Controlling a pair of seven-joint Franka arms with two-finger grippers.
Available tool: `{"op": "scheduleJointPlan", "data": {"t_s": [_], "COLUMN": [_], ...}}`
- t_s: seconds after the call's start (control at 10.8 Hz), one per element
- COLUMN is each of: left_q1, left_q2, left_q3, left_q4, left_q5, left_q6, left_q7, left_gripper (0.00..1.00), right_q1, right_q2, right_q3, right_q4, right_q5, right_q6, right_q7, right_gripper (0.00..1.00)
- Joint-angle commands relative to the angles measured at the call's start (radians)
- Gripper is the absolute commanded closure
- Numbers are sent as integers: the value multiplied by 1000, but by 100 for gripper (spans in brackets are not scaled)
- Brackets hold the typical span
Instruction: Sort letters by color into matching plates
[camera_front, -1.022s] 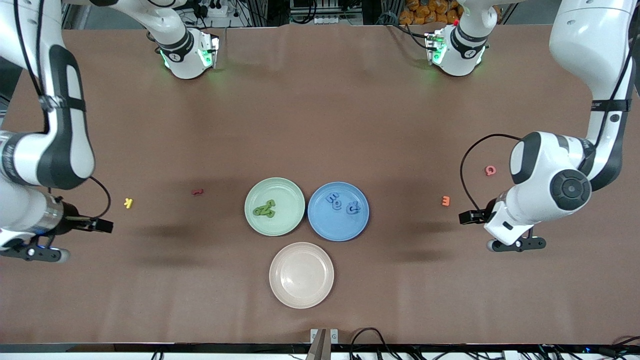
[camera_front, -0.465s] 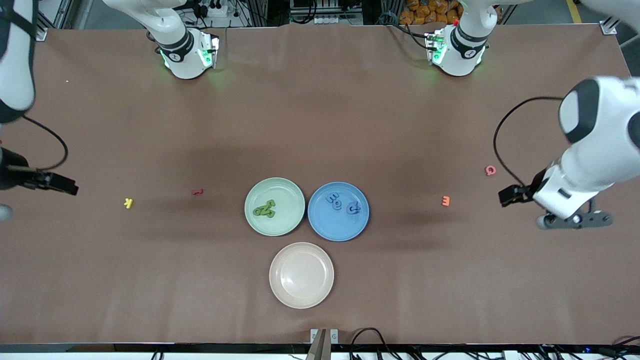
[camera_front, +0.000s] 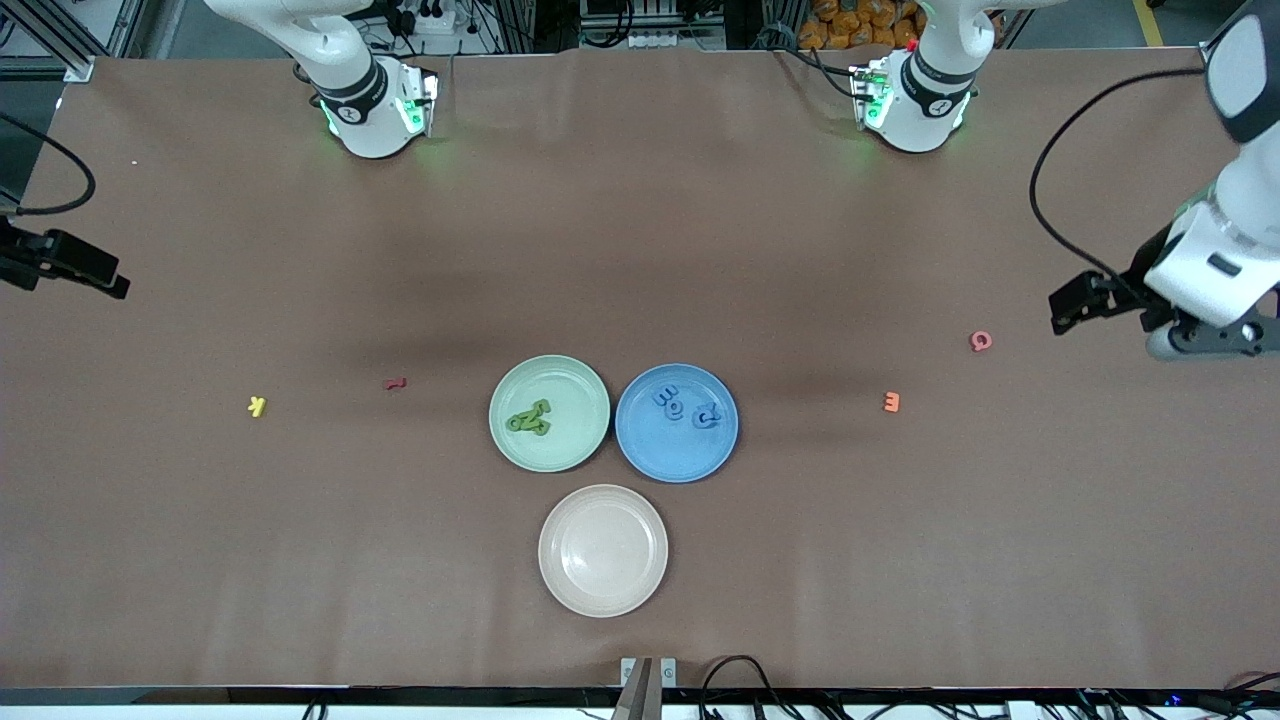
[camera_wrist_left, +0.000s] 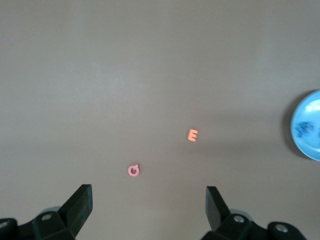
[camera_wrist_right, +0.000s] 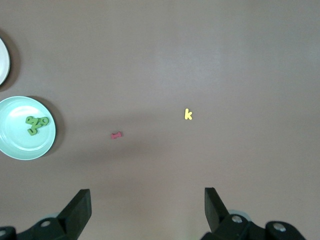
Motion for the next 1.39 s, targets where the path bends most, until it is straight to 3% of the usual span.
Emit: {"op": "scheduleJointPlan", "data": {"t_s": [0.0, 1.3], "left_q1": [-14, -17], "left_q2": [-85, -99], "left_q3": [14, 17], "left_q4": [-28, -24], "left_q5": [-75, -106], "left_q6": [-50, -59], "left_q7": [61, 68], "left_gripper": [0, 0], "right_q1": [2, -11], "right_q2": [-25, -21], "right_q3": [-1, -19], "right_q4": [-49, -55], "right_q5": [-10, -15], "right_q6": [16, 46], "right_q7": [-10, -8], "right_gripper": [0, 0]}}
